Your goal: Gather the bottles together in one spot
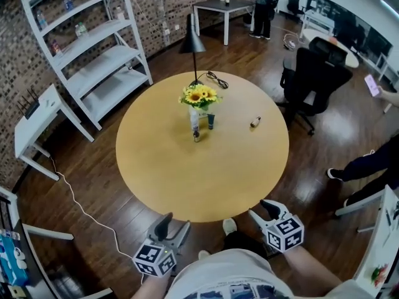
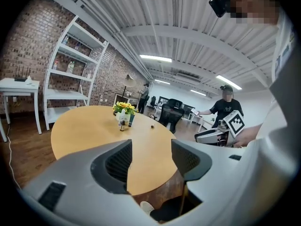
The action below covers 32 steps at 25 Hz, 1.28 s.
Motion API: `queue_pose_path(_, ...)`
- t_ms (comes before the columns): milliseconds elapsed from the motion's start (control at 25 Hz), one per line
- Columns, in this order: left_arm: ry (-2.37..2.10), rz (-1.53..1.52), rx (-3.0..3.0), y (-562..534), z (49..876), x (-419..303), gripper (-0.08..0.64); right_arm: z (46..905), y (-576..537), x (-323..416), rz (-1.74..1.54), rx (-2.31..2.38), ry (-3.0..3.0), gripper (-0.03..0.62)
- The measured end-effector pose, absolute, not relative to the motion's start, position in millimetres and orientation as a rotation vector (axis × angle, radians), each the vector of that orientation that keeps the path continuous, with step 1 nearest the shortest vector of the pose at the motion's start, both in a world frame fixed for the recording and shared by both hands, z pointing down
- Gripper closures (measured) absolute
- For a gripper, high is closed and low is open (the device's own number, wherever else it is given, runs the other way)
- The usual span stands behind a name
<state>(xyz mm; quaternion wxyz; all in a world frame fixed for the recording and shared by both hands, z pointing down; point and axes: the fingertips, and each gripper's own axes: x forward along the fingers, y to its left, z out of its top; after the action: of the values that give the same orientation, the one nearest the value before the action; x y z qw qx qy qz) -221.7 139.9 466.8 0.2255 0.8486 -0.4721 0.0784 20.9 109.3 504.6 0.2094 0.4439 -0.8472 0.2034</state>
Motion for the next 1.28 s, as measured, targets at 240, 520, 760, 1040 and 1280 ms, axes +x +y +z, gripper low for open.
queue_pose_path(240, -1.357, 0.224, 2.296, 85.7, 464.7, -211.1, 0.321, 528.3, -3.3, 72.6, 0.719, 1.345, -2.279, 0.339)
queue_pose_path(520, -1.405, 0.247, 2.194, 28.1, 461.6, -187.3, 0.321, 555.1, -166.6, 124.1, 0.834, 1.430, -2.191, 0.327)
queue_pose_path(760, -1.433, 0.275, 2.125, -1.1, 462.6, -162.5, 0.321, 607.0, -276.8, 148.6, 0.971, 1.475, -2.085, 0.324)
queue_pose_path(1040, -1.460, 0.344, 2.077, -9.8, 477.1, -143.2, 0.321, 665.2, -361.0, 169.7, 1.187, 1.595, -1.961, 0.324)
queue_pose_path(1280, -1.490, 0.359, 2.018, -5.9, 483.8, -140.6, 0.321, 691.0, -391.0, 172.1, 1.173, 1.576, -1.886, 0.321)
